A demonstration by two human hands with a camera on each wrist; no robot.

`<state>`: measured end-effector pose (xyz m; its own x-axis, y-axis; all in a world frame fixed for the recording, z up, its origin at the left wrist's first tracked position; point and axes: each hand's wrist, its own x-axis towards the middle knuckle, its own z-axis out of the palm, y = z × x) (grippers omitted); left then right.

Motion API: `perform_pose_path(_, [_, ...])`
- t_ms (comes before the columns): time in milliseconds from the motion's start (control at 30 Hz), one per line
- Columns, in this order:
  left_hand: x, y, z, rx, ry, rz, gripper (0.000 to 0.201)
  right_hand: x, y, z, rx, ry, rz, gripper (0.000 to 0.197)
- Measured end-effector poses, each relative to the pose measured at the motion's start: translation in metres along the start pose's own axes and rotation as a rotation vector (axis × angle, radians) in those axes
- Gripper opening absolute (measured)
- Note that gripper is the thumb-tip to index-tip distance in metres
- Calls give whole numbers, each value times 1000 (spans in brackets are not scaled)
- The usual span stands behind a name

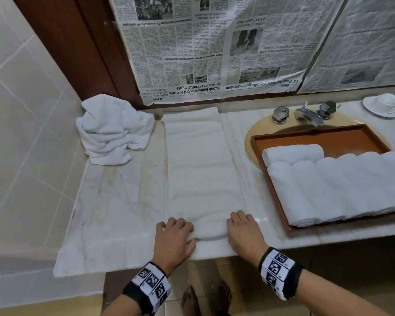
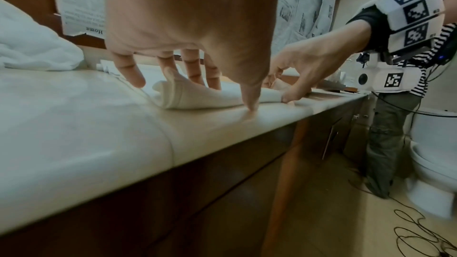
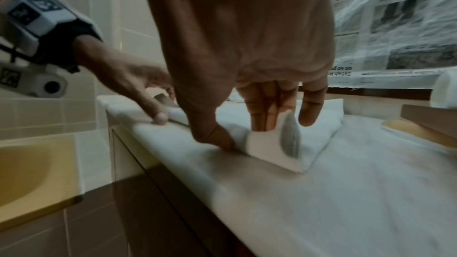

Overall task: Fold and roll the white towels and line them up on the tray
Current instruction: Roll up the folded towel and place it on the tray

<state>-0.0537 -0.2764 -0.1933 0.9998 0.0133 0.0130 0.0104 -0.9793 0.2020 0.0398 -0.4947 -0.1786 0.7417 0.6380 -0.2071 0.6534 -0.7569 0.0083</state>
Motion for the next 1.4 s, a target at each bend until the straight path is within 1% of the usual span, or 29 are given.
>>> perform_pose_path(67, [5, 2, -1, -18, -35, -36, 22, 1, 2, -4, 35, 31, -7, 28])
perform_pose_path(100, [7, 1, -2, -34, -44, -54, 24, 2, 5, -7, 103, 32, -7, 22])
perform_pose_path(133, [9, 0, -3, -63, -47, -74, 28, 4, 10, -8, 202, 25, 24, 19])
perform_pose_path(167, [11, -3, -6, -101, -57, -108, 34, 7, 16, -9, 299, 5, 49, 21])
perform_pose_path(200, [14, -6, -9, -146, -82, -151, 37, 9, 21, -9, 409, 18, 61, 24])
perform_pose_path(233, [17, -9, -13, -200, -107, -200, 36, 11, 26, -10, 499, 19, 84, 24])
perform_pose_path(333, [24, -19, -22, -382, -103, -334, 29, 14, 44, -7, 713, 45, 116, 21])
perform_pose_path(400, [27, -24, -23, -477, -93, -405, 31, 13, 53, -3, 807, 95, 137, 17])
perform_pose_path(433, [28, -25, -21, -511, -86, -433, 33, 11, 54, -2, 793, 142, 122, 14])
perform_pose_path(500, [29, -25, -15, -524, -74, -436, 35, 11, 53, 6, 683, 214, 54, 10])
perform_pose_path(567, [27, -23, -10, -469, -49, -414, 33, 10, 48, 13, 500, 218, 14, 21])
perform_pose_path(600, [26, -22, -9, -416, -24, -414, 30, 11, 46, 15, 412, 228, -1, 27])
perform_pose_path(633, [26, -21, -7, -341, 10, -402, 24, 11, 46, 15, 332, 261, -19, 29])
perform_pose_path(700, [25, -18, -5, -208, 78, -298, 11, 9, 43, 10, 230, 290, -61, 19])
perform_pose_path(733, [24, -15, -3, -177, 96, -229, 7, 8, 41, 8, 200, 267, -79, 19])
perform_pose_path(767, [23, -12, -2, -169, 88, -177, 11, 7, 39, 7, 172, 242, -94, 24])
perform_pose_path(800, [21, -9, -1, -182, 68, -149, 20, 8, 37, 7, 148, 205, -91, 29])
perform_pose_path(833, [18, -7, -1, -201, 45, -148, 29, 9, 35, 6, 139, 171, -82, 32])
perform_pose_path(900, [13, -5, -2, -181, 4, -128, 39, 13, 33, 8, 155, 147, -58, 33])
perform_pose_path(933, [11, -7, -1, -143, -4, -105, 38, 15, 33, 7, 188, 142, -51, 28])
perform_pose_path(1000, [11, -11, -4, -135, -26, -105, 30, 18, 38, 6, 309, 148, -23, 18])
perform_pose_path(1067, [15, -13, -8, -127, -52, -121, 32, 21, 44, 4, 444, 117, 20, 22])
perform_pose_path(1133, [20, -12, -12, -128, -85, -158, 44, 22, 49, 0, 553, 85, 54, 25])
perform_pose_path(1200, [22, -16, -17, -209, -148, -232, 57, 23, 53, 0, 642, 49, 88, 25])
perform_pose_path(1233, [22, -19, -20, -311, -177, -284, 55, 23, 55, 0, 679, 38, 93, 25])
perform_pose_path(1267, [23, -24, -24, -426, -184, -323, 48, 22, 57, 1, 715, 29, 91, 25])
perform_pose_path(1300, [23, -29, -26, -521, -184, -346, 36, 20, 60, 2, 746, 37, 76, 26])
perform_pose_path(1333, [23, -32, -29, -582, -177, -350, 25, 19, 63, 4, 772, 52, 55, 25])
perform_pose_path(1400, [25, -39, -31, -623, -185, -372, 17, 16, 68, 6, 807, 105, 10, 22])
